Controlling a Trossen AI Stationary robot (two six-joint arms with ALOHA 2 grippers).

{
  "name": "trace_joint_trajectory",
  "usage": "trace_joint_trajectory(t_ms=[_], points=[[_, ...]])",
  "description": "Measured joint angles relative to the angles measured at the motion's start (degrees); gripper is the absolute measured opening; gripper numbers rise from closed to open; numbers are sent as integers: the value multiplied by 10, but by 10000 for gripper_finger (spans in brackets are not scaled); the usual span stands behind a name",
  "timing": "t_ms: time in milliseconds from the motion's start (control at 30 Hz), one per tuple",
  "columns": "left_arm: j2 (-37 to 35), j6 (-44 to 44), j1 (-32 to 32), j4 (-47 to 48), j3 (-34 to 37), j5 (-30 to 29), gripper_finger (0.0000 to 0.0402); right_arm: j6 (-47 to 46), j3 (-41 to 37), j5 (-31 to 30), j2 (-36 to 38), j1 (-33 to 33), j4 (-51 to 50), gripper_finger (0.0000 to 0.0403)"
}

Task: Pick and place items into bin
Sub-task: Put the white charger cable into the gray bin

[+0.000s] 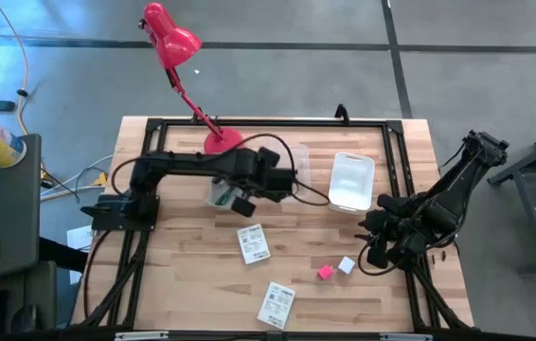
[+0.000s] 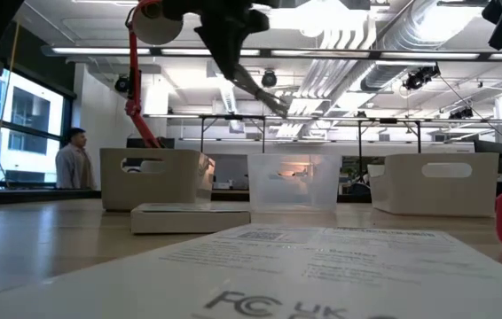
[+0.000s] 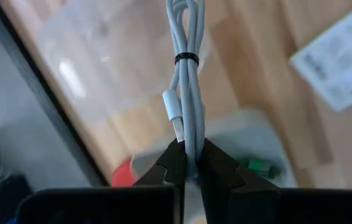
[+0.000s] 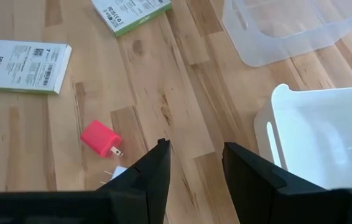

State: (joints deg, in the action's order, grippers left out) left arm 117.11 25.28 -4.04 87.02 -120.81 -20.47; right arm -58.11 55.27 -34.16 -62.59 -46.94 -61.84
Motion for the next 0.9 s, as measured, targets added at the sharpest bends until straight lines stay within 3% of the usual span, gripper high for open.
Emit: trace_joint_trajectory(t_ms=[367, 667, 900], points=[[-18, -8, -52, 31, 19, -42, 12, -15, 0, 2, 0, -1, 0, 138], [-16, -124, -100, 30, 104, -47, 12, -37, 0, -10, 0, -22, 0, 138], [-37, -194, -101, 29, 181, -54, 12, -44, 0, -29, 0, -23, 0, 138]])
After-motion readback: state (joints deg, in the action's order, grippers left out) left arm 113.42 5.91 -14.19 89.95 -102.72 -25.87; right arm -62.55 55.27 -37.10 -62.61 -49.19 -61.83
